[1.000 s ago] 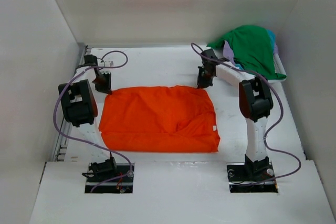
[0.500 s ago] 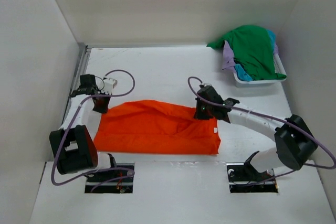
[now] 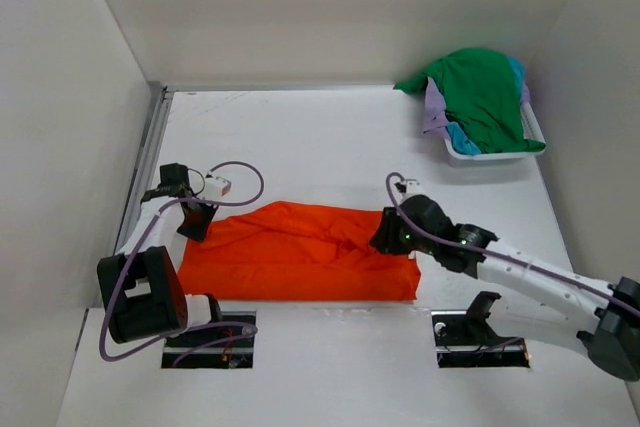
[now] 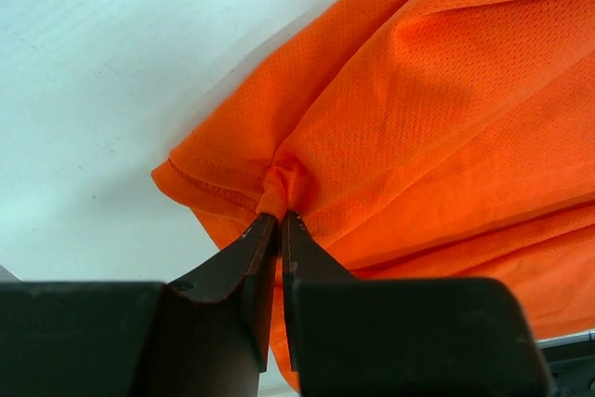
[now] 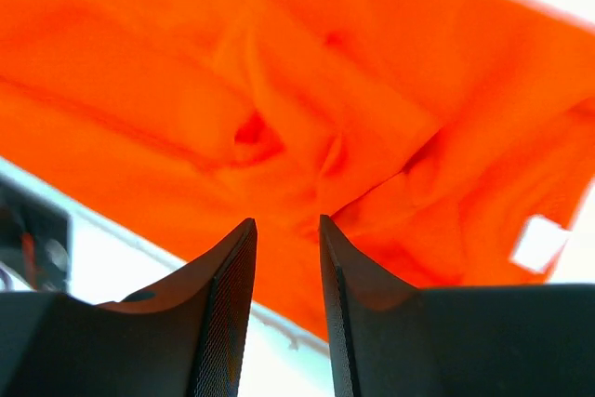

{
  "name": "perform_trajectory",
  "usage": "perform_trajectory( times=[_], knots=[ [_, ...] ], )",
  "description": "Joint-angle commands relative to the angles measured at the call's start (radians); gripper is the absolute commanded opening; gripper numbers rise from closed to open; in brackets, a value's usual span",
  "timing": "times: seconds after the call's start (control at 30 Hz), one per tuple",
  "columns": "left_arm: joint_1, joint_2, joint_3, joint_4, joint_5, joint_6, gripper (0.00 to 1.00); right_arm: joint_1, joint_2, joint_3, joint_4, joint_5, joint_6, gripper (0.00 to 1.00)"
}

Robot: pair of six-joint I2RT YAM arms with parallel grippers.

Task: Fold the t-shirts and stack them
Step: Fold the other side of the tshirt into a rectangle

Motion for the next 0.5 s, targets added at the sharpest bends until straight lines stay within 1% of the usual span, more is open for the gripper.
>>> perform_trajectory(
  times=[0.0, 0.1, 0.2, 0.3, 0.33, 0.47],
  knots=[
    [0.001, -0.022, 0.009, 0.021, 0.003, 0.023, 0.05, -0.116, -0.083, -0.006, 0.012, 0.035, -0.009, 0.37],
    [-0.004, -0.021, 0.009, 0.024, 0.003, 0.019, 0.06, -0.184, 0.008, 0.044, 0.033, 0.012, -0.059, 0.36],
    [-0.007, -0.019, 0.006, 0.031, 0.003, 0.014, 0.06, -0.187, 0.128, 0.106, 0.044, 0.006, -0.108, 0.36],
    [-0.013, -0.015, 0.001, 0.035, 0.003, 0.01, 0.06, -0.195, 0.223, 0.144, 0.035, -0.011, -0.116, 0.36],
    [-0.017, -0.012, -0.002, 0.035, 0.003, 0.002, 0.06, -0.195, 0.278, 0.166, 0.024, -0.027, -0.113, 0.36],
    [-0.021, -0.013, -0.005, 0.037, 0.003, -0.003, 0.06, -0.189, 0.349, 0.181, -0.026, -0.02, -0.092, 0.37]
  ],
)
